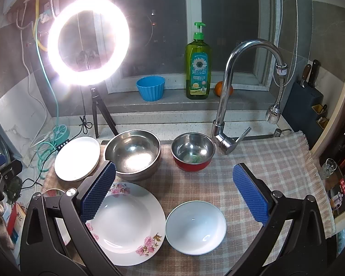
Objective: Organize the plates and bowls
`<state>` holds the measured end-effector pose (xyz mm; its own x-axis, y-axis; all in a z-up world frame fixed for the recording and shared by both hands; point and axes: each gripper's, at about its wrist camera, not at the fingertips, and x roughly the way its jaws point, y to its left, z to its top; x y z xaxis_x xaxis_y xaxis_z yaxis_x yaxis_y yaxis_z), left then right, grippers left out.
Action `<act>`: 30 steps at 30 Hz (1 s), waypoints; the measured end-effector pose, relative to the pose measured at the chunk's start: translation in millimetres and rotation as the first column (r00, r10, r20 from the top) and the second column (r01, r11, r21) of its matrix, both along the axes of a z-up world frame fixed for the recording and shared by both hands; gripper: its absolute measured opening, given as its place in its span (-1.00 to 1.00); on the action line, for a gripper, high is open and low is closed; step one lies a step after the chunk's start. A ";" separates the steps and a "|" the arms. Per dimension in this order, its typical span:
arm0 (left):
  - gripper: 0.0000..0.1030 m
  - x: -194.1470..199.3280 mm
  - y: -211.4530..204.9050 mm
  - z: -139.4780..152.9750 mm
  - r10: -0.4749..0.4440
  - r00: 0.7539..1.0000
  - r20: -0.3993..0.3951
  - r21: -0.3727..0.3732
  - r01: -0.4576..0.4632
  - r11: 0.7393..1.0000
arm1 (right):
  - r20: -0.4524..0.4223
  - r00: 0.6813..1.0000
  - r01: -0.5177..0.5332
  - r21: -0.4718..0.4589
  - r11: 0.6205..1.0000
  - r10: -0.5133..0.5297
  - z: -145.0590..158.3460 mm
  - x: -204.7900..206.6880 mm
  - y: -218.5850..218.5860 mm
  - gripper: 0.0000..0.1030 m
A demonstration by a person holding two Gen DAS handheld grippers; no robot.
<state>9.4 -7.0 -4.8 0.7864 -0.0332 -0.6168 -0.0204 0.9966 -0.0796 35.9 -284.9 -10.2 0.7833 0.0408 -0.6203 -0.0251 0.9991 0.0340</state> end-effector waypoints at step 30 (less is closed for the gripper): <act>0.26 48.9 2.8 -55.7 -0.207 0.952 -0.226 -0.057 0.199 0.978 | -0.195 0.980 0.049 0.114 0.992 -0.026 -48.0 -17.7 -31.8 0.70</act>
